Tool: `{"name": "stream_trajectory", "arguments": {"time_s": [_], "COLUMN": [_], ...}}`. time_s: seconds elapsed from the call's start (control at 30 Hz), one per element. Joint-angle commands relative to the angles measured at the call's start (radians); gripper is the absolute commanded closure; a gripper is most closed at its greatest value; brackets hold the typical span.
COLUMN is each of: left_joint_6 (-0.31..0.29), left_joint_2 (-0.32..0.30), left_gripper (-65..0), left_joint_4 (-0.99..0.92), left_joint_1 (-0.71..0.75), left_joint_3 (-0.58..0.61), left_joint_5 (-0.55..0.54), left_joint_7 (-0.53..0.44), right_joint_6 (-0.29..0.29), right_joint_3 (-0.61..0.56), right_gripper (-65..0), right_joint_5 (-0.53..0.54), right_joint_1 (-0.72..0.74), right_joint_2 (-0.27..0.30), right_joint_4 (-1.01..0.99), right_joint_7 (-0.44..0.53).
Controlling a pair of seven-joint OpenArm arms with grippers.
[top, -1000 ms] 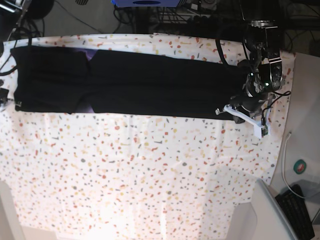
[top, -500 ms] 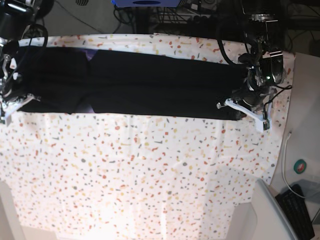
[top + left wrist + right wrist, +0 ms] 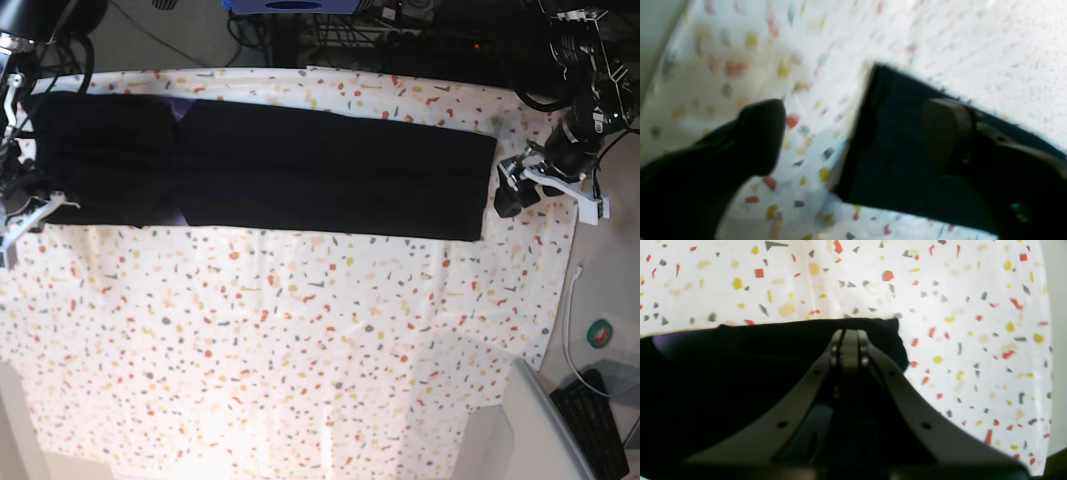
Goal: Layout the t-shirt on the table in an organized manner, then fold the t-shirt properly
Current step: 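Press and straighten the strip ends with both grippers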
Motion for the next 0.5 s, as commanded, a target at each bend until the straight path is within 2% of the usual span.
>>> {"name": "stream_trajectory", "arguments": {"time_s": [0.0, 0.07, 0.2, 0.37, 0.47], "left_joint_6": [-0.037, -0.058, -0.061, -0.058, -0.058], "left_joint_2": [-0.014, -0.014, -0.013, -0.013, -0.013], "left_gripper": [-64.2, -62.0, -58.6, -58.6, -58.4], "left_joint_4": [-0.017, -0.069, -0.146, -0.219, -0.273], "left_joint_1": [-0.027, -0.052, -0.101, -0.133, -0.136], "left_joint_3": [-0.001, 0.004, 0.062, 0.14, 0.146], "left_joint_5": [-0.023, -0.022, -0.022, -0.02, -0.02], "left_joint_7": [-0.022, -0.022, -0.022, -0.023, -0.025], "right_joint_6": [-0.001, -0.001, -0.001, -0.001, -0.001], "right_joint_3": [0.001, -0.003, -0.003, 0.003, 0.004], "right_gripper": [0.0, 0.0, 0.0, 0.0, 0.0], "right_joint_5": [0.005, 0.005, 0.005, 0.005, 0.005], "right_joint_1": [0.009, 0.009, 0.008, 0.008, 0.008], "right_joint_2": [0.013, 0.013, 0.012, 0.012, 0.012], "right_joint_4": [0.019, 0.019, 0.019, 0.019, 0.019], "right_joint_7": [0.02, 0.02, 0.02, 0.02, 0.02]}}
